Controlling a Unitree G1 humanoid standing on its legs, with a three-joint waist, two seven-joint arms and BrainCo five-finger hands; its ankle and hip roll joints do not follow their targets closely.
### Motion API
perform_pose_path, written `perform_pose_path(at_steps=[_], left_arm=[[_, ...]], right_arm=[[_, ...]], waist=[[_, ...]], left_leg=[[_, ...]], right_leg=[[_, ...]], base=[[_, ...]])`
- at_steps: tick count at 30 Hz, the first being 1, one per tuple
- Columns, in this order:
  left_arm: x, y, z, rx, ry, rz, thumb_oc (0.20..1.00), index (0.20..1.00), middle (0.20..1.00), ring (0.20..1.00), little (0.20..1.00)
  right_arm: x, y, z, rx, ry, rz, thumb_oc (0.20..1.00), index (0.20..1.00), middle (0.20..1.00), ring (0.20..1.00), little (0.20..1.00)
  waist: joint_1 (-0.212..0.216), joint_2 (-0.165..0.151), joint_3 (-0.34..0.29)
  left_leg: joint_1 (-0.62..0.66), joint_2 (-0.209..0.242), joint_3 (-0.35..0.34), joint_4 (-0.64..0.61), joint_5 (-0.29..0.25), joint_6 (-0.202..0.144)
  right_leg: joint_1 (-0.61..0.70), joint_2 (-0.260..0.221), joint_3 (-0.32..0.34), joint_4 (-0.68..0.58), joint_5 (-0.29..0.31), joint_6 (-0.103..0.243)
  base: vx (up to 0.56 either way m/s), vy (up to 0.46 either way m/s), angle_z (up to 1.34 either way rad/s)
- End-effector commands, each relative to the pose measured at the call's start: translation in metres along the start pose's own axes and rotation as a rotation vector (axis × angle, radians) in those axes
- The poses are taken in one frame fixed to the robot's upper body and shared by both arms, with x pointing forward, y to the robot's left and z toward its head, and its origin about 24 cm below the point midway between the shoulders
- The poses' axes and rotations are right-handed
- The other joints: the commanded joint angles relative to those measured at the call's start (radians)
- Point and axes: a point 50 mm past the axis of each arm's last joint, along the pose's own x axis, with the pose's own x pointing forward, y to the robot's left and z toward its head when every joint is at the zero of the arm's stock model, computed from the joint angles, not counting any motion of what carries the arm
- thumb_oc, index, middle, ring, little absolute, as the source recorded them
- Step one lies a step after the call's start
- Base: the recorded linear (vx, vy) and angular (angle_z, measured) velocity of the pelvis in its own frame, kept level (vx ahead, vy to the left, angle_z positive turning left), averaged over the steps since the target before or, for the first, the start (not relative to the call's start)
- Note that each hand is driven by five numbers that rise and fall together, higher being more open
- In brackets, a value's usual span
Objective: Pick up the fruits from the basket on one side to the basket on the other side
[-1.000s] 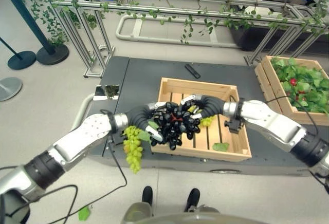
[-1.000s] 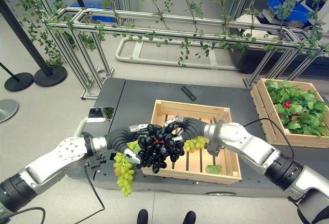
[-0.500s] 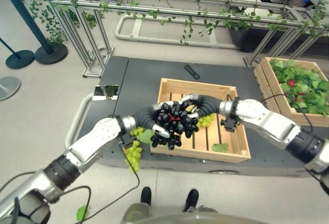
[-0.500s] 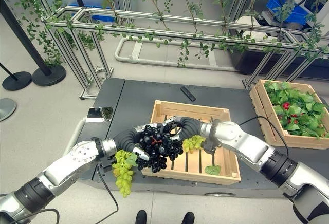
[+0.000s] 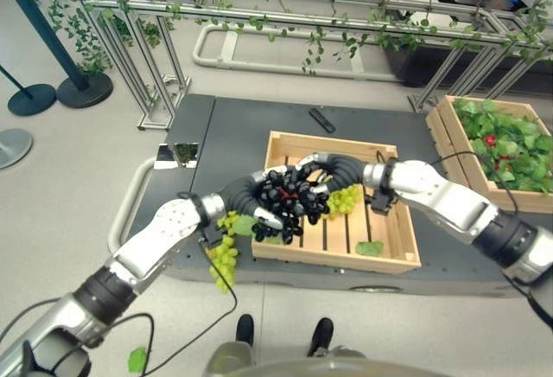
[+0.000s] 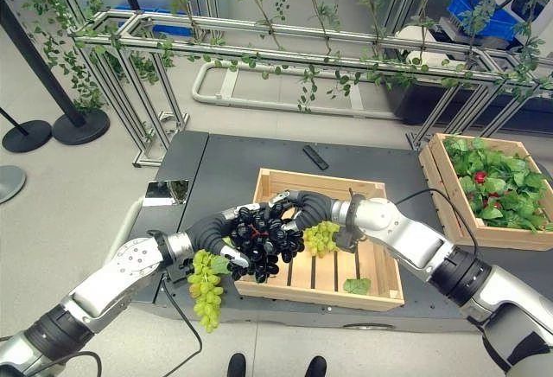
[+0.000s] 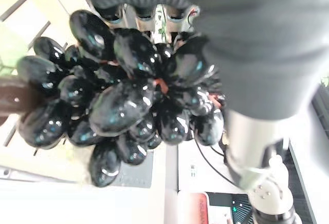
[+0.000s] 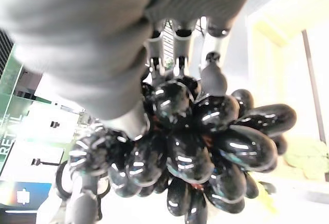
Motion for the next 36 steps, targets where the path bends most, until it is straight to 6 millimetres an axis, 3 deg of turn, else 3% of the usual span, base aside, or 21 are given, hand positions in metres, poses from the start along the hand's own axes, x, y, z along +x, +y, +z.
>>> perform_pose_path(at_steps=[1,5,6,7,8,9,10,17,36], left_arm=[[-0.001,-0.036,-0.029,-0.027,0.120,-0.148,1.000,1.000,1.000,1.000,1.000],[-0.003,-0.036,-0.030,-0.030,0.126,-0.142,1.000,1.000,1.000,1.000,1.000],[-0.003,-0.037,-0.031,-0.035,0.126,-0.141,0.931,0.931,0.931,0.931,0.931],[-0.003,-0.037,-0.031,-0.040,0.124,-0.141,0.718,0.718,0.718,0.718,0.718],[-0.003,-0.037,-0.031,-0.041,0.125,-0.143,0.398,0.398,0.398,0.398,0.398],[-0.003,-0.038,-0.032,-0.043,0.130,-0.144,0.241,0.241,0.241,0.241,0.241],[-0.004,-0.038,-0.032,-0.044,0.131,-0.141,0.200,0.200,0.200,0.200,0.200],[-0.009,-0.038,-0.037,-0.055,0.144,-0.121,0.200,0.200,0.200,0.200,0.200],[-0.007,-0.041,-0.040,-0.082,0.142,-0.094,0.200,0.200,0.200,0.200,0.200]], right_arm=[[0.002,-0.044,0.115,-0.228,-0.468,-0.161,0.200,0.200,0.200,0.200,0.200],[0.000,-0.052,0.122,-0.247,-0.486,-0.199,0.200,0.200,0.200,0.200,0.200],[0.000,-0.053,0.124,-0.253,-0.491,-0.205,0.200,0.200,0.200,0.200,0.200],[0.000,-0.055,0.125,-0.255,-0.492,-0.213,0.200,0.200,0.200,0.200,0.200],[-0.001,-0.056,0.126,-0.258,-0.494,-0.223,0.200,0.200,0.200,0.200,0.200],[-0.001,-0.059,0.126,-0.256,-0.495,-0.236,0.200,0.200,0.200,0.200,0.200],[-0.001,-0.060,0.127,-0.266,-0.493,-0.242,0.200,0.200,0.200,0.200,0.200],[-0.007,-0.074,0.130,-0.259,-0.502,-0.317,0.200,0.200,0.200,0.200,0.200],[-0.006,-0.073,0.133,-0.228,-0.540,-0.330,0.200,0.200,0.200,0.200,0.200]], waist=[[0.019,-0.052,-0.046],[0.019,-0.053,-0.051],[0.020,-0.054,-0.052],[0.019,-0.054,-0.053],[0.019,-0.054,-0.054],[0.019,-0.054,-0.055],[0.020,-0.055,-0.056],[0.020,-0.053,-0.061],[0.017,-0.053,-0.064]], left_leg=[[-0.045,-0.057,-0.030,0.071,-0.052,0.019],[-0.041,-0.057,-0.029,0.070,-0.053,0.019],[-0.041,-0.057,-0.029,0.070,-0.053,0.019],[-0.040,-0.057,-0.028,0.070,-0.054,0.019],[-0.039,-0.057,-0.028,0.069,-0.054,0.019],[-0.039,-0.056,-0.028,0.069,-0.054,0.020],[-0.039,-0.056,-0.028,0.069,-0.055,0.019],[-0.035,-0.057,-0.028,0.071,-0.059,0.020],[-0.031,-0.057,-0.031,0.071,-0.058,0.021]], right_leg=[[-0.003,-0.091,-0.014,0.034,0.065,0.141],[-0.001,-0.089,-0.013,0.032,0.066,0.141],[-0.002,-0.089,-0.013,0.032,0.065,0.141],[-0.002,-0.089,-0.013,0.033,0.065,0.141],[-0.001,-0.088,-0.012,0.032,0.064,0.140],[-0.001,-0.088,-0.012,0.033,0.064,0.141],[-0.002,-0.088,-0.011,0.033,0.064,0.140],[0.001,-0.088,-0.010,0.032,0.063,0.140],[0.004,-0.087,-0.010,0.035,0.058,0.137]], base=[[0.00,0.000,0.00],[0.00,0.000,0.00],[0.00,0.000,0.00],[0.00,0.000,0.00],[0.00,0.000,0.00],[0.00,0.000,0.00],[0.00,0.000,0.00],[0.00,0.000,0.00],[0.00,0.000,0.00]])
